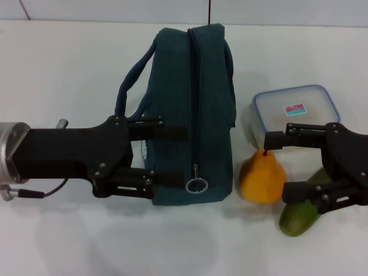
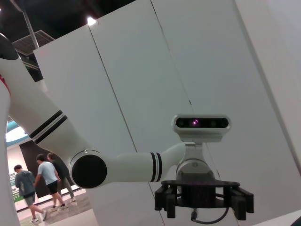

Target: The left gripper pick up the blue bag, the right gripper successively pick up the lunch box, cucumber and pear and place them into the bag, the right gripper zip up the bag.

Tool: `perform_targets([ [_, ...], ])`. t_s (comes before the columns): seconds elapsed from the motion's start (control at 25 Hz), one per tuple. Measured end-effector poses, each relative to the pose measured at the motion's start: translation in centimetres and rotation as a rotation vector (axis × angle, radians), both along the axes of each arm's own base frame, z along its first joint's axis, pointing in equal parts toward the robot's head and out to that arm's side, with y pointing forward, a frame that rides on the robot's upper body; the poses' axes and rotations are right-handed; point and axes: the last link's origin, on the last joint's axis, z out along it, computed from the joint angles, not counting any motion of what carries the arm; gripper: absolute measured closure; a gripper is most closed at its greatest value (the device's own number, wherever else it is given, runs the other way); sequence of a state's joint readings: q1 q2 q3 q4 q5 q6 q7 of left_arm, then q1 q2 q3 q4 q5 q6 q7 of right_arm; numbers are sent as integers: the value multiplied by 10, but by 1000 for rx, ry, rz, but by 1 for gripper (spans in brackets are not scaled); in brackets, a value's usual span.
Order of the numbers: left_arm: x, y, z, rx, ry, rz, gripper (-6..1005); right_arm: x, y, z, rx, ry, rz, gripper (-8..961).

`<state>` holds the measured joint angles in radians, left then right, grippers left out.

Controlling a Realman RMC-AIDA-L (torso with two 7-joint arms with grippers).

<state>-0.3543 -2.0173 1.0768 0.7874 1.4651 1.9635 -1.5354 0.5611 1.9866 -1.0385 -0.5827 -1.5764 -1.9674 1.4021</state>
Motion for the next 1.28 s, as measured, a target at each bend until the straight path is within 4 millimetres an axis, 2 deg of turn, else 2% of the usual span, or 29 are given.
perform_targets([
  [0.68,-1,0,0,-1,5,2,204,-1,-1,-2,0,5,2,68],
  [0.8,0,3,6,22,-14,15,205,-1,0,-1,7,8,1,68],
  [0.92,4,15,24,62,-38,69,206,-1,0,0,10,12,-1,68],
  [1.08,7,36,51,71,27,175,208,1,-1,0,22,18,0,69],
  [1.28,10,69,62,50,221,419,211,9,-5,2,44,19,-14,69],
])
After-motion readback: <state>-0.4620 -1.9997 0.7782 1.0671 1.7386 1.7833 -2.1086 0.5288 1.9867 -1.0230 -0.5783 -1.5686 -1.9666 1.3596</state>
